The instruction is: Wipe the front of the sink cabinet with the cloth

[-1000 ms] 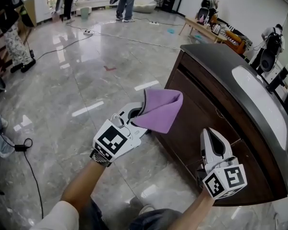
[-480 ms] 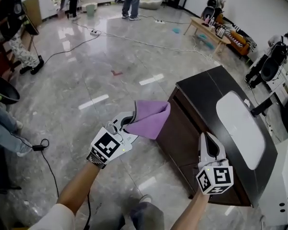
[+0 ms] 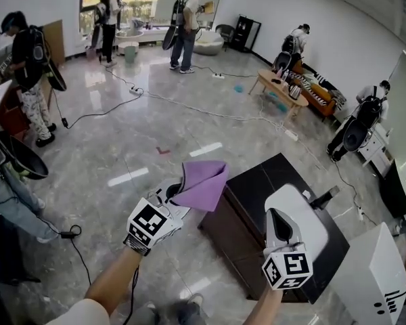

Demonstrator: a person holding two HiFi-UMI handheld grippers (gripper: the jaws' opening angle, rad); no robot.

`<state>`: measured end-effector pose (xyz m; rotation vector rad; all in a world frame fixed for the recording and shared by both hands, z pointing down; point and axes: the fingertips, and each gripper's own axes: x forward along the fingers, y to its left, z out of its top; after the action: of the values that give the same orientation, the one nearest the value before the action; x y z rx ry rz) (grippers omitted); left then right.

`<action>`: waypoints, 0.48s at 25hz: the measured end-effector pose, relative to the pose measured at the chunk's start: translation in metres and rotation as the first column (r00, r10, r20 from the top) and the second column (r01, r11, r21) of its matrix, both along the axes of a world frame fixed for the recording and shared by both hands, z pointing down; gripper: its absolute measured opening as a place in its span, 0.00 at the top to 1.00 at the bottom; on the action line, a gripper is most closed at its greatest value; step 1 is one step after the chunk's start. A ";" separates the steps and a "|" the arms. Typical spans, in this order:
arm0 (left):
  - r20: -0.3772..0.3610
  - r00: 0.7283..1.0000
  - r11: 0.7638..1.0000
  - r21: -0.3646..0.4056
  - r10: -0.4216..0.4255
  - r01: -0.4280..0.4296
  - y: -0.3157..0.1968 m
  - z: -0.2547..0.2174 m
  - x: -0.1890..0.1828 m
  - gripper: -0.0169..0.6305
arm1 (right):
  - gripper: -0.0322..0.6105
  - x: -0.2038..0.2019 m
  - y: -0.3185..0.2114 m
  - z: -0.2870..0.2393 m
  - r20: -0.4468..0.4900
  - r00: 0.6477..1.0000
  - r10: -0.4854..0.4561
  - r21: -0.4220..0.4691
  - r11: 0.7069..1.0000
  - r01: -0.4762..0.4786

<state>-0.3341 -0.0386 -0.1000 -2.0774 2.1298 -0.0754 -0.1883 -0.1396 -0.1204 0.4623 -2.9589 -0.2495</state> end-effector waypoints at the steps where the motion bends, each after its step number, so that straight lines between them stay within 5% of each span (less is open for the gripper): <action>1: 0.000 1.000 1.000 0.005 -0.005 0.005 0.004 -0.018 0.002 0.90 | 0.94 0.001 0.004 -0.017 0.007 1.000 -0.003 0.004 1.000 0.003; 12: 0.006 0.999 0.998 0.048 -0.037 0.037 0.067 -0.150 0.045 0.90 | 0.94 0.041 0.087 -0.148 0.067 0.996 -0.057 0.027 0.998 0.055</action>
<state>-0.2886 0.0288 -0.2495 -2.0090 2.1448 -0.0361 -0.1474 -0.0523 -0.2689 0.3990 -3.0414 -0.2828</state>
